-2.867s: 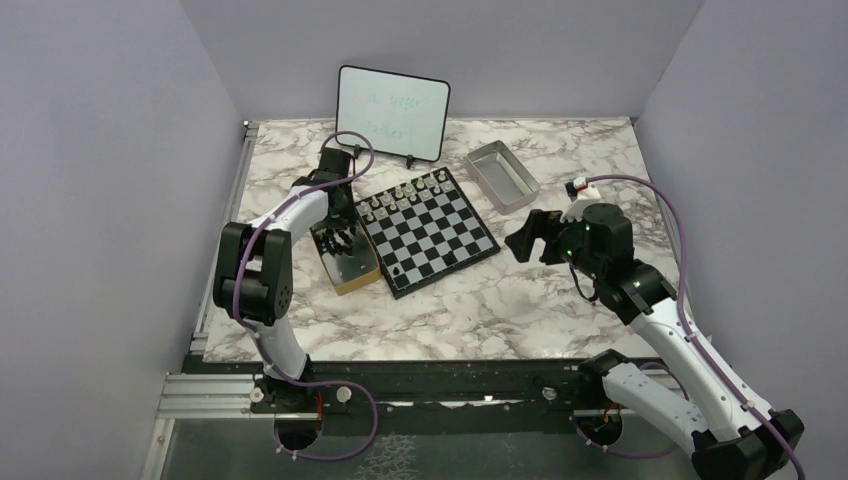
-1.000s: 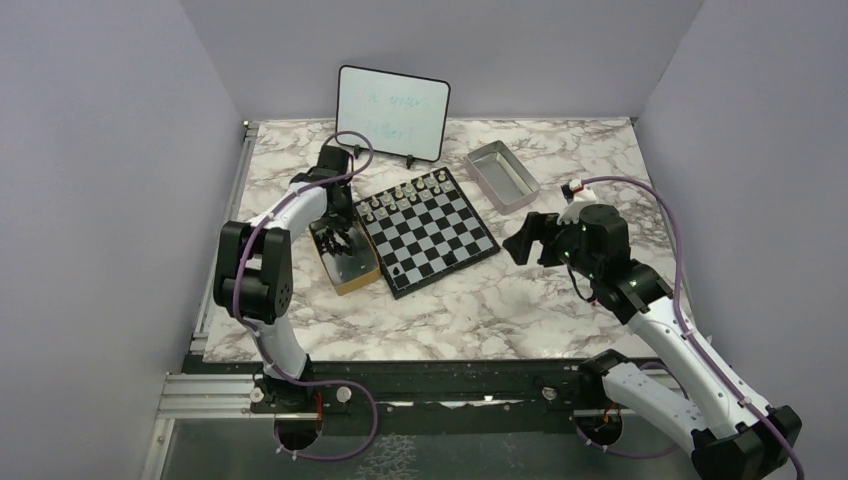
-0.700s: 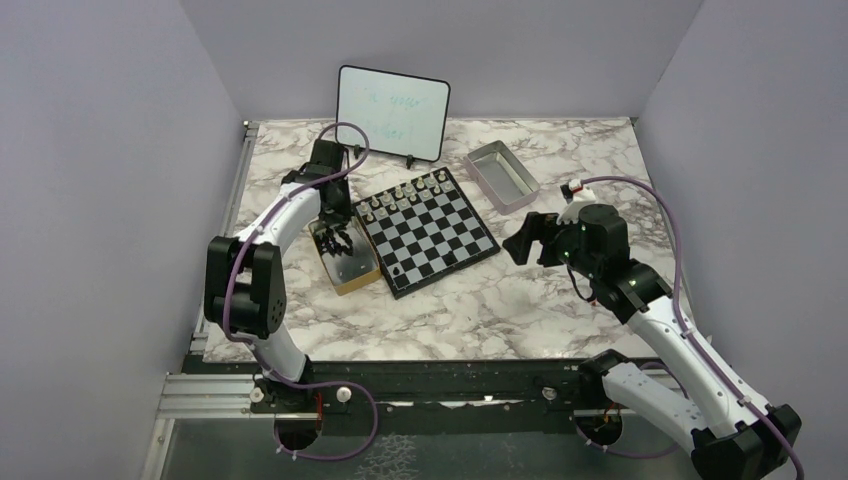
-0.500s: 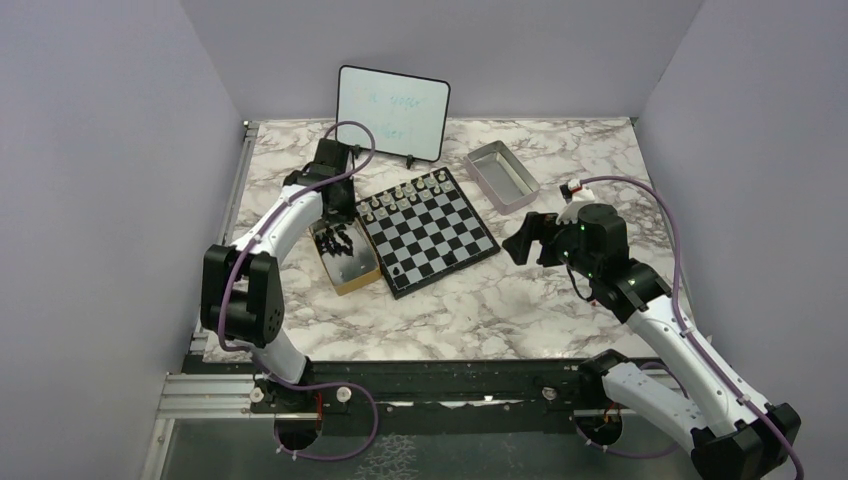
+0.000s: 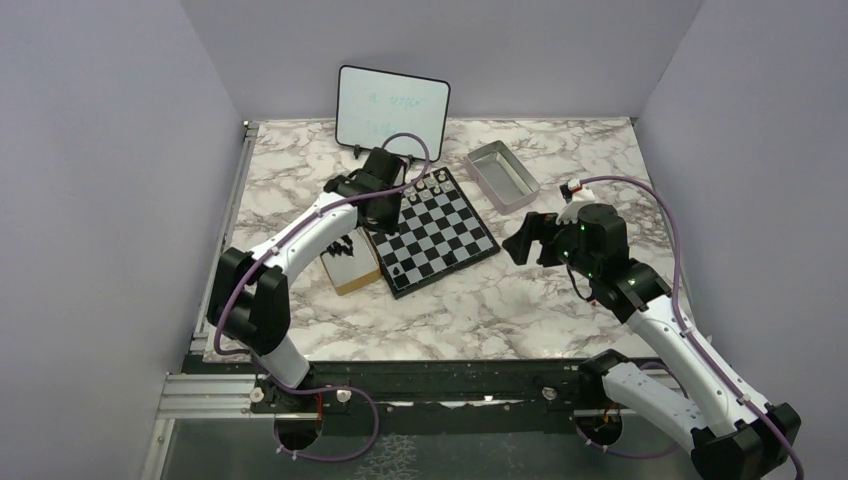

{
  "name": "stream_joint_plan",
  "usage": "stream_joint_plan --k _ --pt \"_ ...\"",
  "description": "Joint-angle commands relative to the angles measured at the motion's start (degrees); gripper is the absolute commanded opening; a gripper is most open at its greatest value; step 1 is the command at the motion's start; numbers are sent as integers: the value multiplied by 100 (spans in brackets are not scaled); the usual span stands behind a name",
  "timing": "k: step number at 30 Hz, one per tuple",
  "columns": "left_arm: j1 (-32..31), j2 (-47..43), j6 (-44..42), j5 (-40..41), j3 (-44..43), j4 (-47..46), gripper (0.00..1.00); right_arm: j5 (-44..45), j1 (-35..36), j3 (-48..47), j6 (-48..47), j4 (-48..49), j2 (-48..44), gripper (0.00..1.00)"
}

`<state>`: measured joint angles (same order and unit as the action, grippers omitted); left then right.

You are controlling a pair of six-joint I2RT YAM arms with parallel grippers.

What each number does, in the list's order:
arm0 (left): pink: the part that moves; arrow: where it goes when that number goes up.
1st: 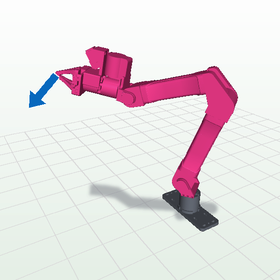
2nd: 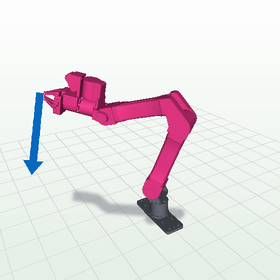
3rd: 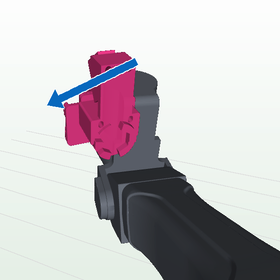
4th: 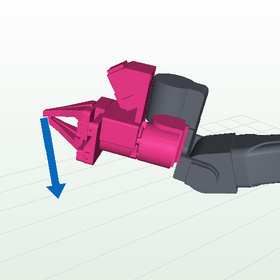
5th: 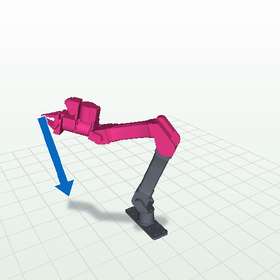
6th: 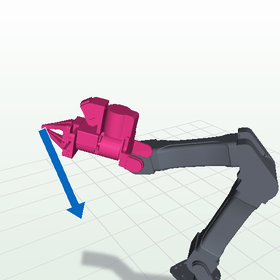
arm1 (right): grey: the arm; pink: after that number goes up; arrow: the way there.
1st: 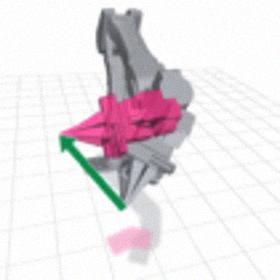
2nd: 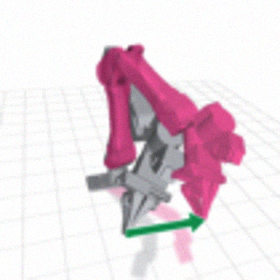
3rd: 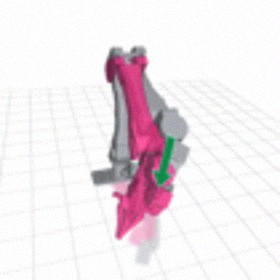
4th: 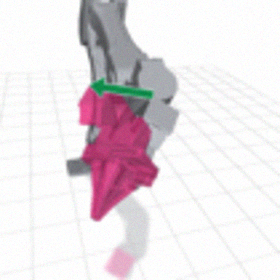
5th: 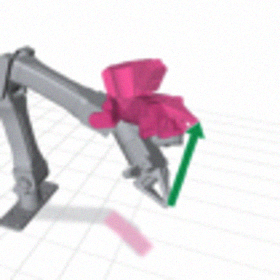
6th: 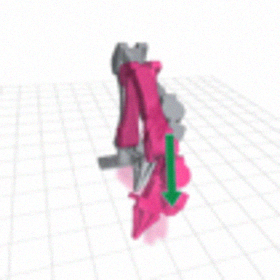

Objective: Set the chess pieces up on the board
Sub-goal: Place the chess piece on the chessboard.

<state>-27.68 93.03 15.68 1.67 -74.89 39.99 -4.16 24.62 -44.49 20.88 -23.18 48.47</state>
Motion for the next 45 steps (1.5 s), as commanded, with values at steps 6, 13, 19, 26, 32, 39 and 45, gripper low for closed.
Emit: stream_joint_plan --k 6,13,19,26,32,39,45 --pt "-515 260 199 52 -305 203 11 66 -45 5 -111 68 -51 100" --pt "-882 562 387 262 -302 167 11 74 -45 10 -111 57 -60 100" --pt "-1049 760 471 284 -165 -5 11 82 -45 10 -111 49 -71 100" --pt "-1047 859 471 358 3 -96 11 132 -45 10 -137 15 -92 100" --pt "-1051 874 471 386 168 -146 11 126 -45 2 -137 7 -83 100" --pt "-1051 861 466 356 259 -156 11 119 -44 -6 -137 24 -62 100" --pt "-1052 905 453 404 291 -163 11 118 -45 1 -128 32 -71 100"
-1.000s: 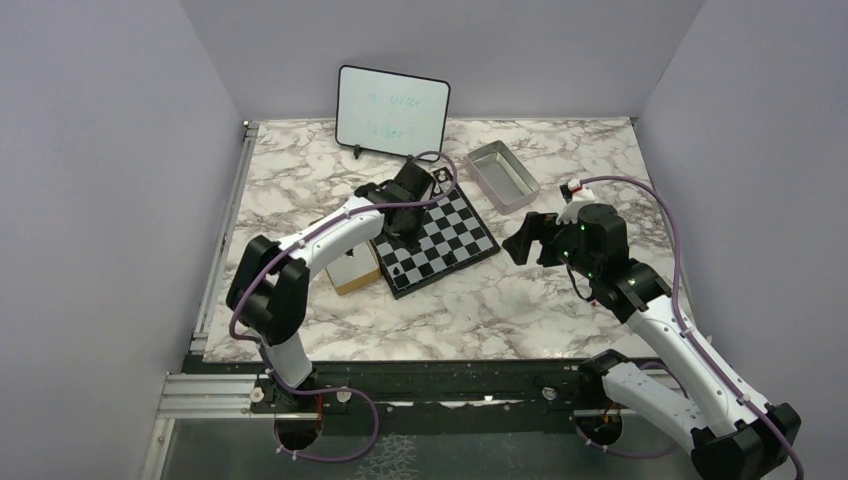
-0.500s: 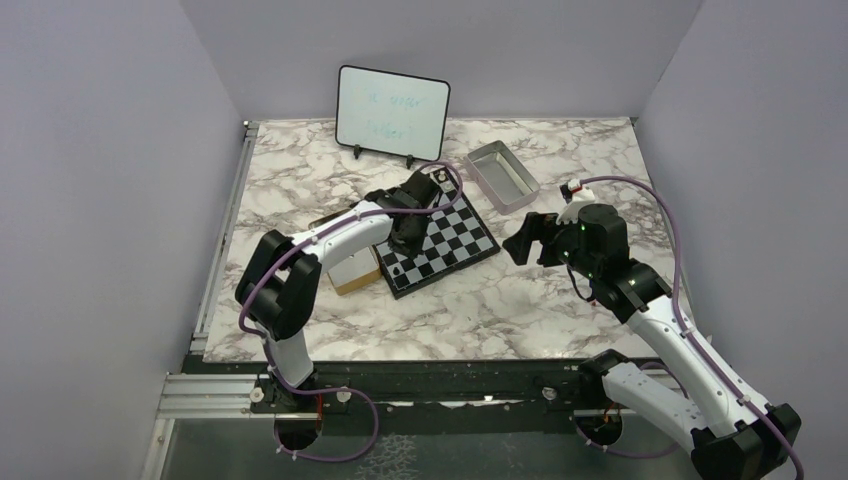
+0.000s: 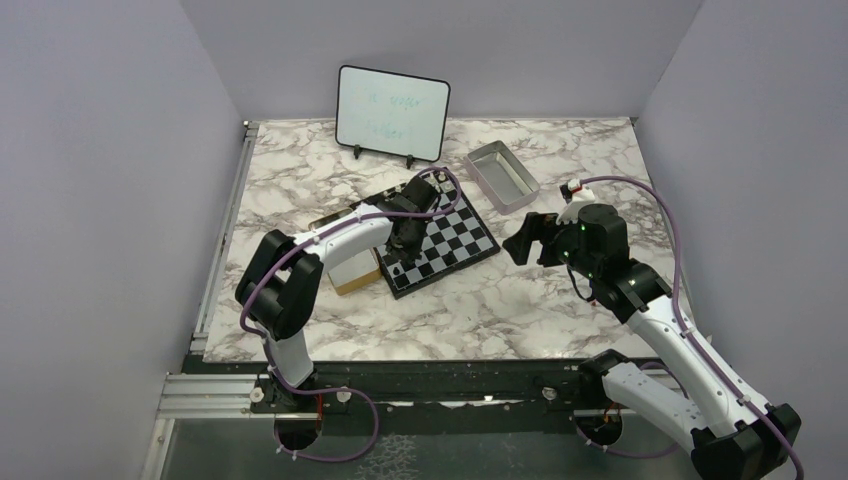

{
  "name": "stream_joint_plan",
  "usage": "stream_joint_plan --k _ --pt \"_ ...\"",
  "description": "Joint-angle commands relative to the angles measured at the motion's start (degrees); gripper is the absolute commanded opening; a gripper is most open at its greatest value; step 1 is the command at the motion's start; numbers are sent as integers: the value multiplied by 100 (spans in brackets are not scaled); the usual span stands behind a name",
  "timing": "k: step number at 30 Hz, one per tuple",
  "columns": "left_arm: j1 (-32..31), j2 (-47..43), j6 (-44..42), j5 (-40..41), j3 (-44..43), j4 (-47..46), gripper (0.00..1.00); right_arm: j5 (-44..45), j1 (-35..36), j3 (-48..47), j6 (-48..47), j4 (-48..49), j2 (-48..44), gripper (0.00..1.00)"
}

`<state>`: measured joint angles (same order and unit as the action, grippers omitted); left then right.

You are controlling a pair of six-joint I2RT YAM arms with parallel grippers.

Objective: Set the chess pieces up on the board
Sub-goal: Place the chess piece on the chessboard.

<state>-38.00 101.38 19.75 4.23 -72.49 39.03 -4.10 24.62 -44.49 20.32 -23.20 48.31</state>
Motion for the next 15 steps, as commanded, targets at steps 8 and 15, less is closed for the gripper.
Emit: stream_joint_plan --k 8,15 --pt "-22 139 23 201 27 -96 11 115 -45 -7 -72 21 -68 100" --pt "-21 188 3 265 16 -97 11 120 -45 0 -80 6 -67 100"
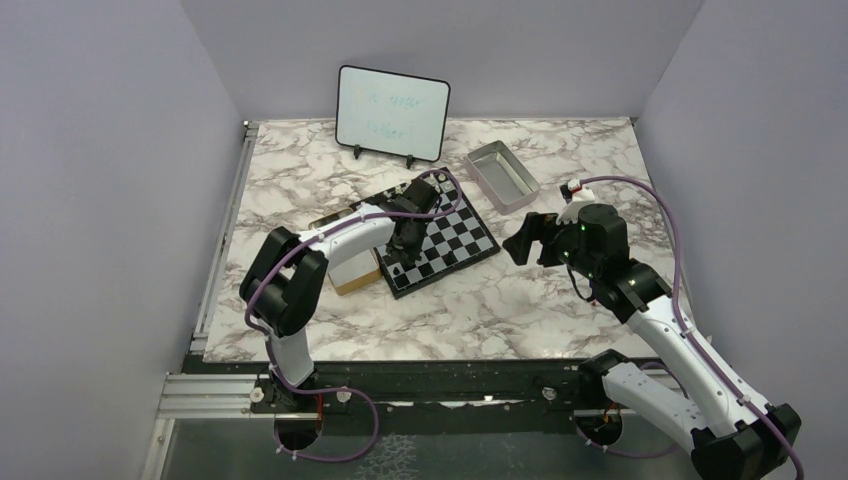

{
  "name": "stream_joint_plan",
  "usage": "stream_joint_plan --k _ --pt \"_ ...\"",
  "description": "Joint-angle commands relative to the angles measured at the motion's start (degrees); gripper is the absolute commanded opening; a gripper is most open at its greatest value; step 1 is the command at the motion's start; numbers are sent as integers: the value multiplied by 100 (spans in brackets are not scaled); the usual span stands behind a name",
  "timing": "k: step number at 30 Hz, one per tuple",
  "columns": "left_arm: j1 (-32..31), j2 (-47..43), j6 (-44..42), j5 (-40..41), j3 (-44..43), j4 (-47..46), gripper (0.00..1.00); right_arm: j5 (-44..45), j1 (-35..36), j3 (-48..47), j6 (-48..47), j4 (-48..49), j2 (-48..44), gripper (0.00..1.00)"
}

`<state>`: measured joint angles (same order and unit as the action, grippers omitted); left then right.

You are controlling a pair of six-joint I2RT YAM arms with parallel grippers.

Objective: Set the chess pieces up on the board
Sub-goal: Place the chess piece on the chessboard.

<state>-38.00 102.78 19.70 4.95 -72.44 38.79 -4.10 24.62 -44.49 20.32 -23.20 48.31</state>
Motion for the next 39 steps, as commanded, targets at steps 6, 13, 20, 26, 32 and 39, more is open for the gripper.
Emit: stream_joint_plan --k 6,13,20,26,32,39 --pt "-19 91 7 186 12 -68 12 129 -45 -1 -84 17 -61 100" --pt "-16 102 7 164 -6 -78 15 129 -45 19 -80 26 -58 100" --pt "-16 127 -2 123 2 -90 16 128 -45 23 -76 34 -59 100" --pt "-20 133 -2 111 2 -99 19 129 -45 36 -80 34 -68 100" --pt "-21 130 -10 85 -6 -93 20 137 -41 32 -83 28 -76 100" --pt "-17 53 -2 49 -70 -89 21 137 -45 54 -89 37 -77 100"
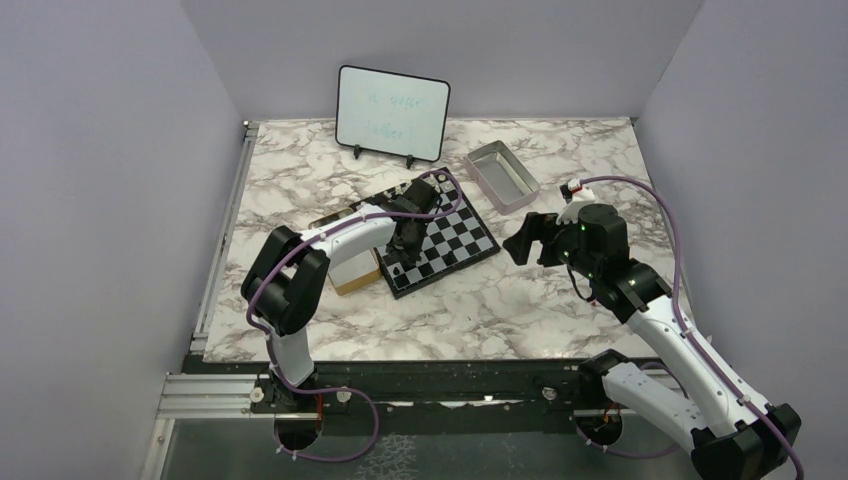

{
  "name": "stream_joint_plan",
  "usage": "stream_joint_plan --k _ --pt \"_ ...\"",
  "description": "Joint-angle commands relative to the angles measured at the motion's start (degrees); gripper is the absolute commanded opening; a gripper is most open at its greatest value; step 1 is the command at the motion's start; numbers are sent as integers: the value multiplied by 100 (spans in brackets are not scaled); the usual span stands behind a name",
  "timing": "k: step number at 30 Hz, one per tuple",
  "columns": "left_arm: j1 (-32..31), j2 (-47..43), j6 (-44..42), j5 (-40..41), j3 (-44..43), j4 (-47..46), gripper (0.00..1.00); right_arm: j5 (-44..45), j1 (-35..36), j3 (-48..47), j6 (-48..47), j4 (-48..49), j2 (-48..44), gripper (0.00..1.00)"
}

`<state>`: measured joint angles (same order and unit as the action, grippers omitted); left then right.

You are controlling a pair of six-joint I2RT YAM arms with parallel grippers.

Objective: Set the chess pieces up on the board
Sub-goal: Place the chess piece on the chessboard, then pick up the chess piece from the storage box.

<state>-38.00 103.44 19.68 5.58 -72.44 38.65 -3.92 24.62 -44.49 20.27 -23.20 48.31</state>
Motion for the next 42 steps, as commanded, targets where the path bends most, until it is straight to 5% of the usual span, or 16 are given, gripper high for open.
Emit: stream_joint_plan --k 1,21,42 --pt "-21 -30 1 -21 -88 -66 21 120 -45 54 -85 35 -81 100" --pt "135 -763 -80 749 -787 456 25 129 -42 41 -85 32 -107 100" --pt "2535 -974 -429 1190 -138 -298 26 64 -45 26 -100 64 -55 100"
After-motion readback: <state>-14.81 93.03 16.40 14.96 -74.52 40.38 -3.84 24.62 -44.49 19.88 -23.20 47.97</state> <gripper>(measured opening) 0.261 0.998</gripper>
